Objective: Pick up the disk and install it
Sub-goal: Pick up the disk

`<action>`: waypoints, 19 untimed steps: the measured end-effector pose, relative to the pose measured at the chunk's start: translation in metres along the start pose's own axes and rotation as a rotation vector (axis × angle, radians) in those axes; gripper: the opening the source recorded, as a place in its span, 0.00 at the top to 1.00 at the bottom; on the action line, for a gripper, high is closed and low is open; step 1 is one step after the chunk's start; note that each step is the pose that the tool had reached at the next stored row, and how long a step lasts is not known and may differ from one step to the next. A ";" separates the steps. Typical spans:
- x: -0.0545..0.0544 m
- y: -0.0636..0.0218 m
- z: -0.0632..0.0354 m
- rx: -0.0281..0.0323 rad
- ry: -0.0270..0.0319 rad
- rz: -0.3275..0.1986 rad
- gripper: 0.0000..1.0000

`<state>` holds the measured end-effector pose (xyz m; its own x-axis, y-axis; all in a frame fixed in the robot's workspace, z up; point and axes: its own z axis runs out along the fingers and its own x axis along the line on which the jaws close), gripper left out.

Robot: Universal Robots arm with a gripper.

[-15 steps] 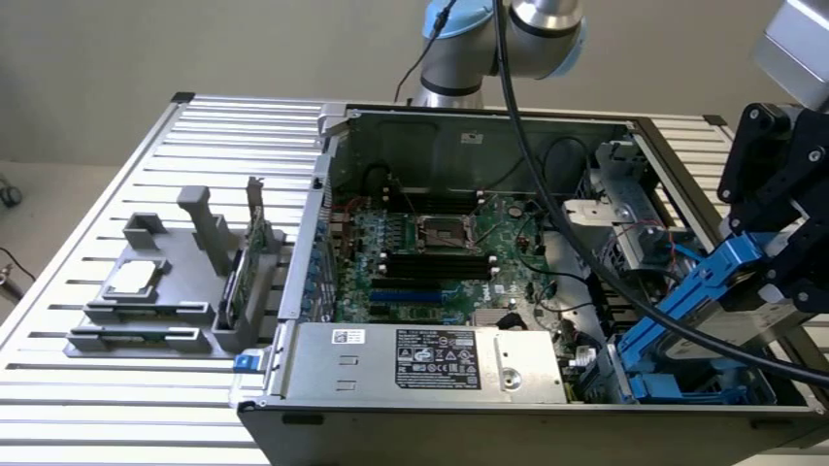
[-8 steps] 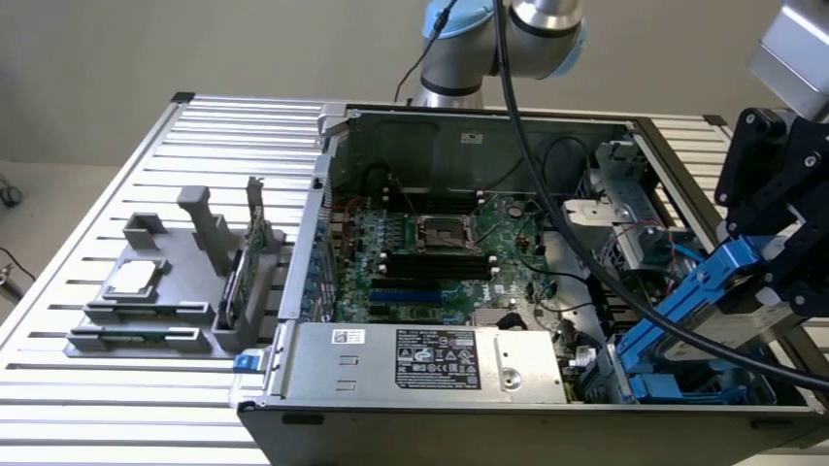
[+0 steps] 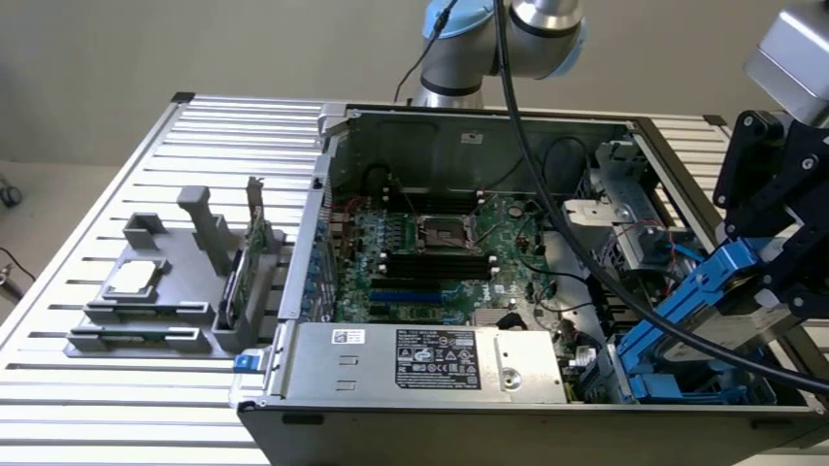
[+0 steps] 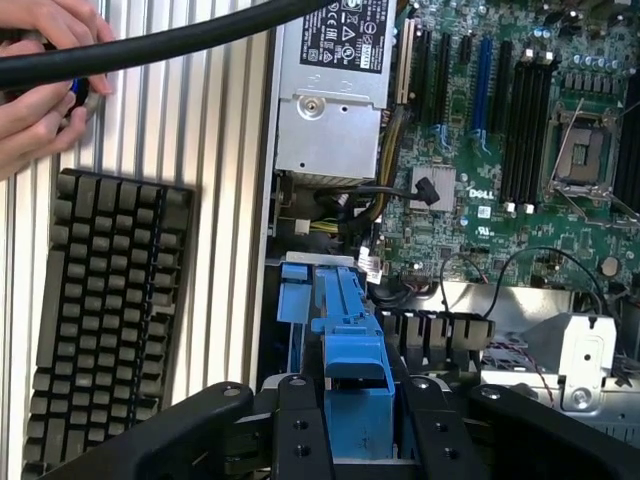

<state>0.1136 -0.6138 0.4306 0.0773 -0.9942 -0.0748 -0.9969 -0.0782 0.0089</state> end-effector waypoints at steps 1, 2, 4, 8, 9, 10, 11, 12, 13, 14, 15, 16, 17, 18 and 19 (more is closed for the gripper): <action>0.000 0.0000 0.0002 0.0000 0.0001 0.000 0.67; 0.000 0.0000 0.0004 0.0001 0.0001 0.000 0.67; 0.000 0.0001 0.0009 0.0001 0.0002 0.000 0.67; 0.000 0.0000 0.0015 0.0001 -0.0006 0.000 0.67; 0.000 0.0001 0.0016 0.0002 -0.0019 0.000 0.67; 0.000 0.0001 0.0016 0.0003 -0.0037 0.000 0.67; 0.000 0.0001 0.0016 0.0005 -0.0058 0.000 0.67; 0.000 0.0001 0.0016 0.0007 -0.0082 0.000 0.67; 0.000 0.0001 0.0015 0.0009 -0.0103 0.000 0.67; 0.000 0.0001 0.0015 0.0010 -0.0121 0.000 0.67; 0.000 0.0001 0.0016 0.0011 -0.0138 0.000 0.67; 0.000 0.0001 0.0019 0.0013 -0.0153 0.000 0.67; 0.000 0.0001 0.0024 0.0013 -0.0164 0.000 0.67; 0.000 0.0001 0.0032 0.0012 -0.0170 0.000 0.67; 0.000 0.0002 0.0042 0.0014 -0.0171 0.000 0.67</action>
<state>0.1134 -0.6138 0.4264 0.0771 -0.9928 -0.0918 -0.9969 -0.0781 0.0076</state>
